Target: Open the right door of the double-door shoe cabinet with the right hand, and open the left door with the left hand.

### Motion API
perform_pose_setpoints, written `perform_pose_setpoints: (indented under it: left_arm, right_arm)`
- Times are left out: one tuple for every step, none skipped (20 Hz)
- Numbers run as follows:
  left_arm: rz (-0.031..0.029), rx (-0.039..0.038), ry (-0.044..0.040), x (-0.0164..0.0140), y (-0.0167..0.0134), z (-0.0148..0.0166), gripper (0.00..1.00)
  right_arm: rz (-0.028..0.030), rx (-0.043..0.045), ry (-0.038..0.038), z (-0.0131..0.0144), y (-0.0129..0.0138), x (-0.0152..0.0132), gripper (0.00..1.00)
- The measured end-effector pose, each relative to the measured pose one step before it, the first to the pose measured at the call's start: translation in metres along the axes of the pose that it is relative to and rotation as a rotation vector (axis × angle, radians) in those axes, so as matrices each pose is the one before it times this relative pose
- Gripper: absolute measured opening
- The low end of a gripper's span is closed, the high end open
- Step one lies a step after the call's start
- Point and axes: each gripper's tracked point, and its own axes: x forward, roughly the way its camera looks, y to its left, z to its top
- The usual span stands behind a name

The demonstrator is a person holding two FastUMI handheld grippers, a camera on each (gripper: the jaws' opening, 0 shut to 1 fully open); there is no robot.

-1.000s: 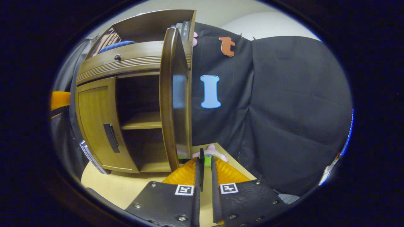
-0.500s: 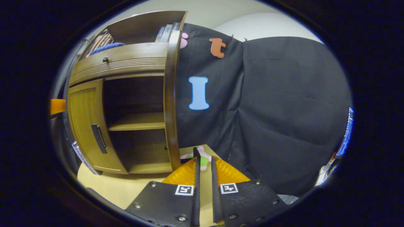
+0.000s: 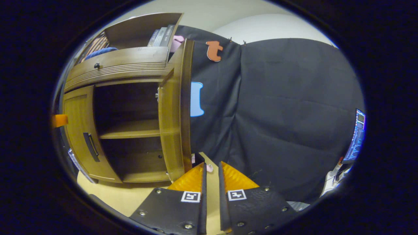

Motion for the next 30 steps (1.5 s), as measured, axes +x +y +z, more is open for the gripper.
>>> perform_pose_setpoints:
  left_arm:
    - [0.00545, 0.01385, 0.00193, 0.00899, 0.00181, -0.00394, 0.94]
    - [0.0092, 0.01325, 0.00763, 0.00811, 0.00152, -0.00509, 0.93]
    - [0.00986, 0.01137, 0.0092, 0.00786, -0.00016, -0.0074, 0.89]
    - [0.0048, 0.00587, 0.00704, 0.00768, 0.00033, -0.00458, 0.88]
    - [-0.00091, 0.0023, 0.00703, 0.00776, -0.00077, -0.00546, 0.89]
    - [-0.00056, 0.00207, 0.01175, 0.00805, -0.00018, -0.00473, 0.86]
    - [0.00302, 0.00329, 0.01073, 0.00754, 0.00121, -0.0056, 0.82]
    - [0.00651, 0.00165, 0.00772, 0.0059, 0.00174, -0.00365, 0.81]
    - [0.00567, -0.00189, 0.00761, 0.00731, 0.00069, -0.0041, 0.8]
    - [0.00417, -0.00143, 0.00578, 0.00624, 0.00152, -0.00335, 0.8]
    - [0.00494, 0.00174, 0.00802, 0.00779, 0.00082, -0.00245, 0.8]
    - [0.01156, -0.0003, 0.00288, 0.00567, 0.00369, -0.00162, 0.77]
    - [0.00506, -0.00279, 0.00588, 0.00717, 0.00219, -0.00384, 0.69]
    - [0.00746, -0.00376, 0.00755, 0.00524, 0.00163, -0.00276, 0.62]
    - [0.00304, -0.0065, 0.00372, 0.00555, 0.00012, -0.00299, 0.55]
    - [-0.00031, -0.00462, 0.00953, 0.00419, -0.00095, -0.00219, 0.57]
    - [-0.00274, -0.00318, 0.00798, 0.00354, -0.0003, -0.00306, 0.6]
    - [-0.00101, -0.00178, 0.00661, 0.00312, -0.00039, -0.00181, 0.6]
    - [0.00154, -0.00004, 0.00523, 0.00075, 0.00177, -0.00347, 0.54]
    - [0.00828, 0.00028, 0.00033, 0.00113, 0.00262, -0.0006, 0.54]
    - [0.0015, -0.00266, 0.00042, 0.00087, 0.00084, -0.00078, 0.57]
    - [-0.00093, -0.00497, 0.00123, 0.00116, 0.00078, -0.00098, 0.53]
    - [0.00631, -0.00258, 0.00364, 0.00054, 0.0022, -0.00204, 0.54]
    - [0.00647, -0.0017, 0.0012, 0.00115, 0.00122, -0.00086, 0.46]
    - [-0.00024, -0.00821, -0.00272, 0.002, 0.00172, -0.00128, 0.43]
    - [0.0005, -0.00681, -0.00165, 0.00126, 0.0003, 0.00123, 0.41]
    - [0.00272, 0.00017, -0.0018, -0.00077, 0.00136, -0.00139, 0.37]
    - [0.00124, 0.00268, 0.00001, 0.00009, 0.00086, -0.00144, 0.35]
    - [-0.00005, -0.00199, -0.00646, 0.00001, -0.00097, 0.00039, 0.37]
    - [-0.00285, -0.00163, -0.00463, 0.00111, -0.00064, 0.00114, 0.34]
  right_arm:
    - [0.00411, 0.00659, -0.00188, 0.00144, 0.0008, -0.00086, 0.16]
    - [-0.00347, -0.00215, -0.00388, 0.00002, -0.0018, 0.00123, 0.16]
    - [-0.00089, -0.00521, -0.00597, 0.00224, 0.00005, 0.00031, 0.16]
    - [-0.00079, -0.0059, -0.0071, 0.00182, 0.00079, -0.00109, 0.17]
    - [-0.00051, -0.00625, -0.00607, 0.00242, -0.00004, 0.00027, 0.17]
    - [-0.00349, -0.00654, -0.00399, 0.00056, -0.00145, -0.00062, 0.17]
    - [-0.00562, -0.00397, -0.00208, 0.00148, -0.00245, 0.00017, 0.17]
    - [-0.00485, -0.00143, -0.00014, 0.00096, -0.00216, 0.00049, 0.16]
    - [-0.00897, -0.00044, 0.00014, 0.00063, -0.00295, -0.00008, 0.16]
    - [-0.01056, -0.00064, 0.00024, -0.00017, -0.00554, -0.00126, 0.16]
    - [-0.01075, -0.00066, -0.00039, 0.00067, -0.00464, -0.00058, 0.16]
    - [-0.0123, -0.00087, -0.00015, -0.00009, -0.00425, -0.00103, 0.16]
    - [-0.01327, -0.00075, -0.00055, 0.00029, -0.00593, -0.00103, 0.16]
    - [-0.01319, -0.00156, 0.0007, -0.00013, -0.00564, -0.00142, 0.16]
    - [-0.01303, -0.00243, 0.0015, -0.00061, -0.00514, -0.00133, 0.16]
    - [-0.01339, -0.00273, 0.00164, -0.00203, -0.00667, -0.00238, 0.16]
    - [-0.01349, -0.00171, 0.00231, -0.00096, -0.00541, -0.00049, 0.16]
    - [-0.01034, 0.00024, 0.00278, -0.00094, -0.00514, -0.00123, 0.16]
    - [-0.00994, 0.00189, 0.00133, -0.00025, -0.00408, -0.0007, 0.16]
    - [-0.00816, 0.00285, -0.00039, -0.00051, -0.00386, -0.00121, 0.16]
    - [-0.00667, 0.00241, -0.00113, 0.00091, -0.00312, -0.00065, 0.16]
    - [-0.00653, 0.00094, -0.00139, -0.0004, -0.00335, -0.00032, 0.16]
    - [-0.00364, -0.00036, -0.00078, 0.00054, -0.00239, -0.00114, 0.16]
    - [-0.00476, -0.00166, -0.00151, 0.00018, -0.00203, -0.00045, 0.16]
    - [-0.0041, -0.00047, -0.00123, 0.00094, -0.00227, -0.00015, 0.16]
    - [-0.00119, 0.00118, -0.00066, -0.00017, -0.00124, -0.00022, 0.16]
    - [-0.0013, 0.00188, -0.00213, 0.00125, -0.00104, -0.00104, 0.16]
    - [0.00052, 0.00193, -0.00162, 0.00034, -0.00122, -0.00082, 0.17]
    - [0.00271, 0.00158, -0.00135, 0.00141, 0.00065, -0.00023, 0.16]
    - [0.00364, 0.00026, -0.00231, 0.00033, -0.00002, -0.00105, 0.16]
